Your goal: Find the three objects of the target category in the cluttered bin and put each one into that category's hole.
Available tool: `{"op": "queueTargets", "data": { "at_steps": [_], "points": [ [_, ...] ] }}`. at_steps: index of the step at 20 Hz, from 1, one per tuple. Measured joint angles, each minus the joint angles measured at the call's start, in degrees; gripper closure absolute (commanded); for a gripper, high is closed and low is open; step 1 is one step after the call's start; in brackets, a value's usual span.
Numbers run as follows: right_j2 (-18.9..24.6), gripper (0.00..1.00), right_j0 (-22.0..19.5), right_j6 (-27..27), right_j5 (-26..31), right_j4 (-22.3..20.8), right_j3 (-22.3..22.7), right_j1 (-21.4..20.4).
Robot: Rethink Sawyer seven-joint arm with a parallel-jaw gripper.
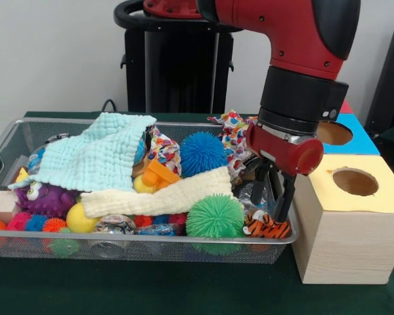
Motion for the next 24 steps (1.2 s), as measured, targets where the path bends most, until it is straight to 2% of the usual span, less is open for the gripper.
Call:
{"op": "queueTargets", "data": {
  "at_steps": [12,24],
  "points": [
    [0.0,0.0,0.5,0.0,0.0,1.0,0.8,0.1],
    [0.5,0.0,0.6,0.0,-0.4,1.3,3.8,0.6]
  ]
}}
